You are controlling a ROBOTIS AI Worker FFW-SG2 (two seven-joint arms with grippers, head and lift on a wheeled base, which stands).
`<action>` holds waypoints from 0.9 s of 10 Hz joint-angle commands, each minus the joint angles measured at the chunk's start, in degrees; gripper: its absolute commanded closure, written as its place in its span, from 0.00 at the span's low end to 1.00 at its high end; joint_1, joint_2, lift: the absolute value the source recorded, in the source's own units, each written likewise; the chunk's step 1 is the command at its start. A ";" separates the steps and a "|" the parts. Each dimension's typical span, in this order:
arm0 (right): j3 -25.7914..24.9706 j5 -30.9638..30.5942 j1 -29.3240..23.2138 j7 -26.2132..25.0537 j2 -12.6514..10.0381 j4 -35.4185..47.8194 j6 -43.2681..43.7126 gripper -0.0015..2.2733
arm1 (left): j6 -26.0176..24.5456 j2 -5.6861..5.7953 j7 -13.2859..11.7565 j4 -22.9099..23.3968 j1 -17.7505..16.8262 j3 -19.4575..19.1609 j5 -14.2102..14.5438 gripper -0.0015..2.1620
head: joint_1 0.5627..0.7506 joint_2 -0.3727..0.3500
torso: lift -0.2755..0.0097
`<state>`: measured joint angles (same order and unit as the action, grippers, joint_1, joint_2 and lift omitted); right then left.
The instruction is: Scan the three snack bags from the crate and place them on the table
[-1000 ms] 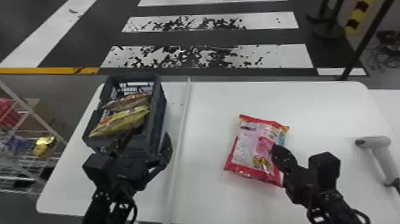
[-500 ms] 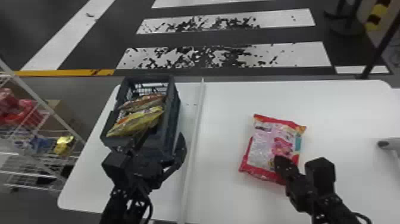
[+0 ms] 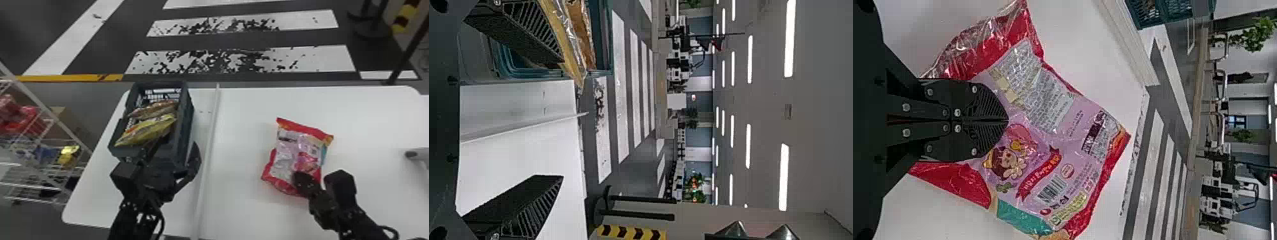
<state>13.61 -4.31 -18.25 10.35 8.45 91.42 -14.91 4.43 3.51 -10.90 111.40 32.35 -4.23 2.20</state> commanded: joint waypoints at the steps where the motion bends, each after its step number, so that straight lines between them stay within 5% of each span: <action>1: -2.62 -2.02 -0.73 5.39 1.75 1.83 -1.23 0.99 | 0.00 0.09 0.00 0.05 0.08 0.02 0.09 0.02 | 0.70 0.74 | 0.75; 3: -5.79 -4.48 -2.58 11.01 3.86 5.96 -1.76 0.99 | 0.00 0.26 0.00 -0.04 -0.01 0.02 0.26 0.02 | 0.70 0.71 | 0.75; 6: -7.90 -1.32 -6.01 13.56 3.86 15.81 -2.63 0.99 | 0.00 0.26 0.00 0.05 -0.01 0.02 0.26 0.02 | 0.70 0.66 | 0.75; 9: -5.70 0.27 -1.96 14.18 3.42 14.67 -3.34 0.99 | 0.00 0.35 -0.18 0.31 0.08 0.19 0.26 0.02 | 0.70 0.70 | 0.75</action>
<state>7.32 -4.08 -21.70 24.53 11.90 107.15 -18.03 4.43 3.79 -11.06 111.60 32.44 -4.09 2.47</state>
